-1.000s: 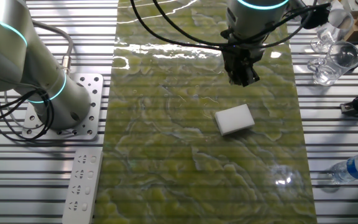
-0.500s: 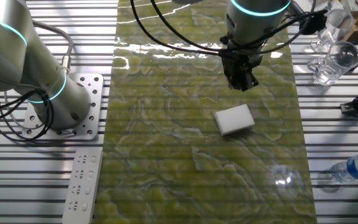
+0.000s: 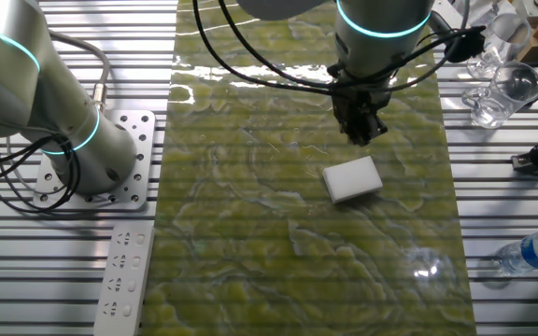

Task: Clean the tabletop with a sponge

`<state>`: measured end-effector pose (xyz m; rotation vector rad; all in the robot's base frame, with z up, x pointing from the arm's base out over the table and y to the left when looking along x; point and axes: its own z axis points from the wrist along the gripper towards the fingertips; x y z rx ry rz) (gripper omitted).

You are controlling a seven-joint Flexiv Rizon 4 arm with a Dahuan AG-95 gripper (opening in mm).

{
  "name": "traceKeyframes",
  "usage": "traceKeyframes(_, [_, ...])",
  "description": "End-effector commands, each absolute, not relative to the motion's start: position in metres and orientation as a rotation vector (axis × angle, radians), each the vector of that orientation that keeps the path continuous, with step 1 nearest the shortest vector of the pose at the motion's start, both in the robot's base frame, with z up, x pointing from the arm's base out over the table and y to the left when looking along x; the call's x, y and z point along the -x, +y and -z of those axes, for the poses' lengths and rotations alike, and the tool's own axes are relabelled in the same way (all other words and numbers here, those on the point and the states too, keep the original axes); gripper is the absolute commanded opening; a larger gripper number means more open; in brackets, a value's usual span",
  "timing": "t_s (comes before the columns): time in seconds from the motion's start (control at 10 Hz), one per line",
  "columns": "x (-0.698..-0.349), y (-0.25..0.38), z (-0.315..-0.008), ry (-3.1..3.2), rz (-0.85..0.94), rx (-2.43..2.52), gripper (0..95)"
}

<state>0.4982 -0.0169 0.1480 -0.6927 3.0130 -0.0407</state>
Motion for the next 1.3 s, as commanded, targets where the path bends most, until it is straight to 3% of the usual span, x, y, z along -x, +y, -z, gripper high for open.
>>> traceKeyframes(0.1, [-0.498,-0.017,-0.151,3.018,0.059,0.717,19.0])
traceKeyframes(0.2, [-0.498,-0.017,-0.151,3.018,0.058,0.718,19.0])
traceKeyframes(0.3, [-0.498,-0.016,-0.151,3.014,0.060,0.722,0.0])
traceKeyframes(1.3, [-0.499,-0.018,-0.141,2.916,0.109,0.826,0.0])
